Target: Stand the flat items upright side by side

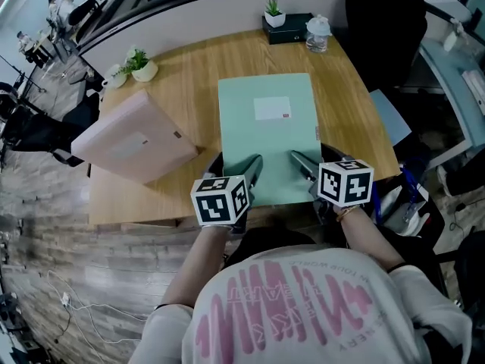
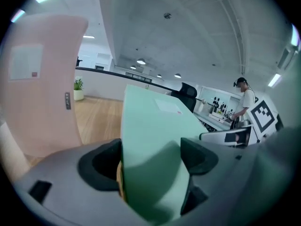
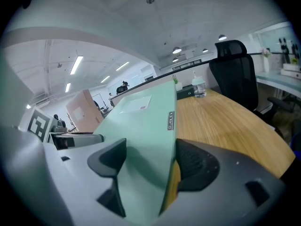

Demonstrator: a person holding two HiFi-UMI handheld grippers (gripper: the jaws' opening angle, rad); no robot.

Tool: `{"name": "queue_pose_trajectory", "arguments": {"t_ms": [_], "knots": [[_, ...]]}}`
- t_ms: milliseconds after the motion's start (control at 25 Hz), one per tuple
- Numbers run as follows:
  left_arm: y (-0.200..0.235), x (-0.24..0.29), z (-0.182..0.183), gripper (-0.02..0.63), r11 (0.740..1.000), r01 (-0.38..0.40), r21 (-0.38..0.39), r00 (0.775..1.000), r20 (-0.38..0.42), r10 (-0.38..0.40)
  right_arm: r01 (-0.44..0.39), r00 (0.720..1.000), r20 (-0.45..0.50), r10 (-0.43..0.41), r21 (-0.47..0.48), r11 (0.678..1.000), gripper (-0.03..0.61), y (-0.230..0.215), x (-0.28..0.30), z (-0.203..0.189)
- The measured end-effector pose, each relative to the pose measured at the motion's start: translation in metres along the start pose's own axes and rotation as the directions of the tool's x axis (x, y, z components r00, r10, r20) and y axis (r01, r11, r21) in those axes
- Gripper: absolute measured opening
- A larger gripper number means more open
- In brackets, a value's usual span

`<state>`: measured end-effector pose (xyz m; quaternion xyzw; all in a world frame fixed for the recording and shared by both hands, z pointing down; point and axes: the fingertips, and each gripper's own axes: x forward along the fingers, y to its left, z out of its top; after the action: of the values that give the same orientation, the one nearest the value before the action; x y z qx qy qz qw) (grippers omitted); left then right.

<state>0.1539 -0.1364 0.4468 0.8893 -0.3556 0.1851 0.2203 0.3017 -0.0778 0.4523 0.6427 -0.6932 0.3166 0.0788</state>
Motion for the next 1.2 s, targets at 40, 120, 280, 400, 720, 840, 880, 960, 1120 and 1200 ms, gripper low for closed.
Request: {"name": "queue_pose_trajectory", "arguments": {"t_ms": [40, 120, 280, 400, 720, 840, 880, 960, 1120, 1200], "knots": [[0.001, -0.008, 0.002, 0.402, 1.000, 0.000, 0.002, 1.000, 0.009, 0.000, -0.003, 1.000, 0.011, 0.003, -0.005, 1.000, 0.331, 0.007, -0.004, 0.001], [0.004, -0.025, 0.007, 0.401, 1.000, -0.003, 0.005, 0.999, 0.037, 0.003, -0.008, 0.999, 0.033, 0.009, -0.023, 1.000, 0.333, 0.022, -0.011, 0.005], [0.010, -0.059, 0.017, 0.397, 1.000, -0.002, 0.017, 0.994, 0.106, 0.000, -0.015, 0.996, 0.087, 0.022, -0.076, 0.997, 0.333, 0.054, -0.025, 0.016], [0.016, -0.088, 0.018, 0.391, 0.999, 0.011, 0.038, 0.990, 0.140, -0.016, -0.012, 0.991, 0.133, 0.025, -0.095, 0.995, 0.333, 0.081, -0.040, 0.014], [0.038, -0.159, 0.015, 0.377, 0.994, -0.009, 0.110, 0.979, 0.202, -0.014, -0.028, 0.978, 0.202, 0.054, -0.125, 0.992, 0.335, 0.147, -0.059, 0.001], [0.045, -0.183, 0.014, 0.374, 0.991, -0.032, 0.128, 0.975, 0.223, 0.003, -0.050, 0.973, 0.214, 0.080, -0.141, 0.989, 0.339, 0.168, -0.063, -0.002], [0.048, -0.190, 0.013, 0.373, 0.991, -0.039, 0.131, 0.973, 0.230, 0.008, -0.055, 0.971, 0.223, 0.089, -0.152, 0.987, 0.339, 0.175, -0.065, -0.002], [0.049, -0.202, 0.009, 0.368, 0.988, -0.039, 0.146, 0.973, 0.233, 0.004, -0.051, 0.965, 0.245, 0.093, -0.173, 0.984, 0.341, 0.185, -0.069, -0.002], [0.049, -0.220, 0.005, 0.357, 0.983, -0.054, 0.174, 0.966, 0.257, 0.007, -0.053, 0.956, 0.274, 0.107, -0.197, 0.979, 0.347, 0.197, -0.076, -0.002], [0.054, -0.229, 0.003, 0.357, 0.983, -0.069, 0.168, 0.962, 0.271, 0.021, -0.063, 0.953, 0.279, 0.121, -0.207, 0.976, 0.347, 0.206, -0.076, -0.002]]}}
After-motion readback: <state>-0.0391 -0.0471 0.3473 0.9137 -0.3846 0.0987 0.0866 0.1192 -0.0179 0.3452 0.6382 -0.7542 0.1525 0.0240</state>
